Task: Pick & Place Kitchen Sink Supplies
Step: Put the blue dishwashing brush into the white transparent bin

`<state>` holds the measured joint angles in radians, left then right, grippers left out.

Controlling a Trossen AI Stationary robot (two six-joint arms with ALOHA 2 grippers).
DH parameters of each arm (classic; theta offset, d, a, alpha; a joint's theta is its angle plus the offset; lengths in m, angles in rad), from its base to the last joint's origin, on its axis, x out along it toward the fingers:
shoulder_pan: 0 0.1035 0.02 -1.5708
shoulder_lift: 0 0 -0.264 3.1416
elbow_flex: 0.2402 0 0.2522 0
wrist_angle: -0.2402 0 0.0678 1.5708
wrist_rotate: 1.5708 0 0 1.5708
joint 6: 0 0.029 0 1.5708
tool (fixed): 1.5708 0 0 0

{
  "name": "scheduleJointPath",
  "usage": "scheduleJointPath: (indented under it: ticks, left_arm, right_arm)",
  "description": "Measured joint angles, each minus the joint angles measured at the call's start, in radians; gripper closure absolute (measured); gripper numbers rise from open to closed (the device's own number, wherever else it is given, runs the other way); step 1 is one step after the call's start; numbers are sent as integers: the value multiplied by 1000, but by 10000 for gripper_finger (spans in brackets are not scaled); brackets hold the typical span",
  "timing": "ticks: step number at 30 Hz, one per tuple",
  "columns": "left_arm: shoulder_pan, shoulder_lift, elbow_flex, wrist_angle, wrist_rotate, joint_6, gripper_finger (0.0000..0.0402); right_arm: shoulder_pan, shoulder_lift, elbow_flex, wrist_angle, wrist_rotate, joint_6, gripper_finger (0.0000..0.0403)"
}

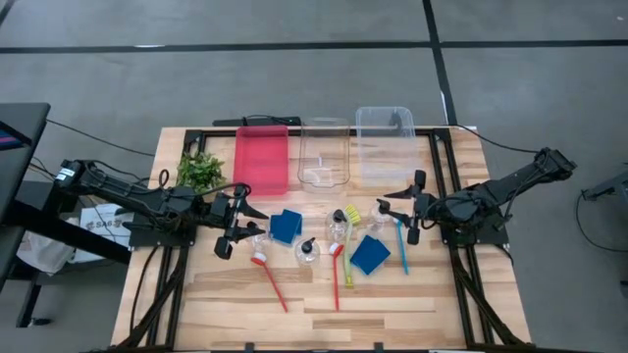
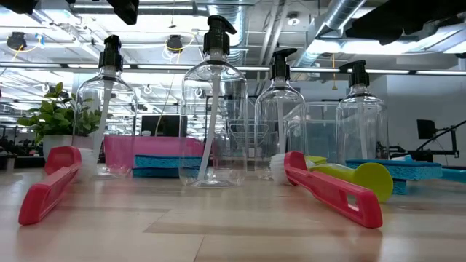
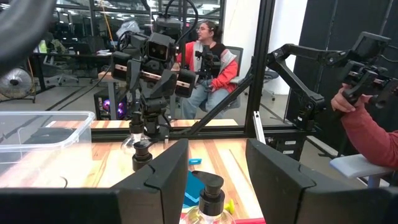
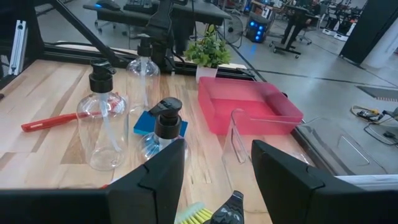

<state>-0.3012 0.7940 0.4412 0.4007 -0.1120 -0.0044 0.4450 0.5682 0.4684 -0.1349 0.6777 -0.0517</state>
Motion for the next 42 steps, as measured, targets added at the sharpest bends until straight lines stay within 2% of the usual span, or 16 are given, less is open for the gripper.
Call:
scheduleJointPath:
  ticks: [3,5,12,22,32,42]
  left_arm:
    - [0,0,0,0,0,0,238]
    - [0,0,0,0,0,0,238]
    - [0,0,0,0,0,0,238]
    - [0,0,0,3,0,0,238]
    - [0,0,0,4,0,0,238]
    - [0,0,0,4,0,0,238]
  right_arm:
    - [1,0,0,-2,0,16,221]
    - [1,0,0,-24,-9,85,221]
    - [47,-5,0,-228,-206,416,221]
    - [62,-6,0,-468,-294,734,221]
    - [38,33,0,-785,-307,1231,221]
    - [38,199,0,-715,-307,1257,221]
